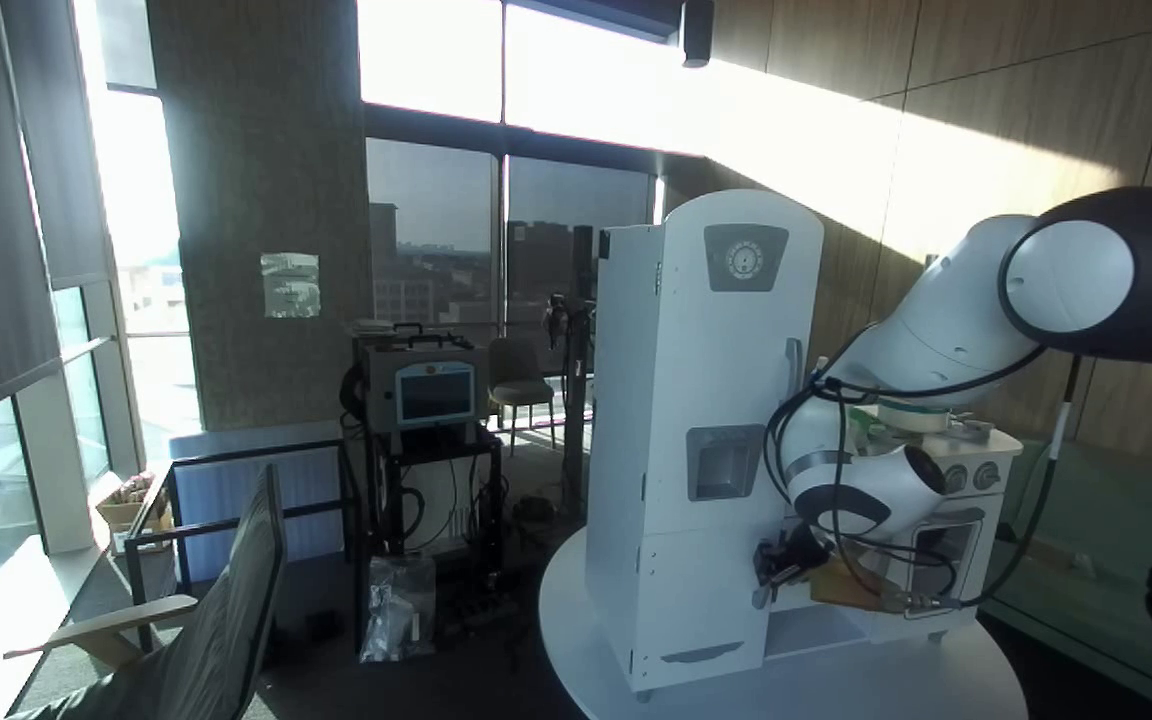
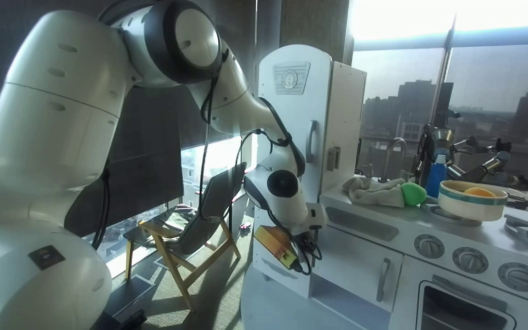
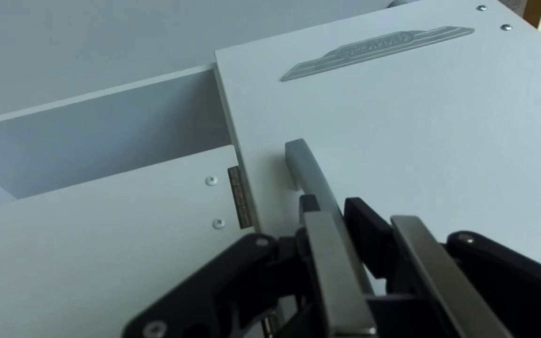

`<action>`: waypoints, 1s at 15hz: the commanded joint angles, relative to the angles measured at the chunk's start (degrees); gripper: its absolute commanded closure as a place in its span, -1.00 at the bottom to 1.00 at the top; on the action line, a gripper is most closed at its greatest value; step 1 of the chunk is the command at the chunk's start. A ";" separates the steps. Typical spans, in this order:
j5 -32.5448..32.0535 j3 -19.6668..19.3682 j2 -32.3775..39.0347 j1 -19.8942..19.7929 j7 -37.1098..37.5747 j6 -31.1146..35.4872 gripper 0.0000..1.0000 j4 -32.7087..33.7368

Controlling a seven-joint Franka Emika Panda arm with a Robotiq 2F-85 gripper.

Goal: Close the cabinet door on the left and open the cabinet door on the lower right

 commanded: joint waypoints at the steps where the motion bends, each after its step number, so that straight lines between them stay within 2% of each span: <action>1: 2.30 -0.93 -0.38 0.04 -3.75 0.45 0.86 -0.62; 11: 0.89 -1.22 -3.57 0.48 -3.33 3.70 0.89 -5.52; 12: 0.19 -1.12 -3.92 0.57 -2.60 4.10 0.75 -6.22; 13: -0.07 -1.07 -4.20 0.69 -2.05 4.47 0.09 -6.73; 14: -0.75 -1.02 -4.50 0.88 -1.57 5.09 0.09 -7.40; 15: -1.94 -0.87 -4.57 0.95 -0.57 6.16 -0.06 -8.29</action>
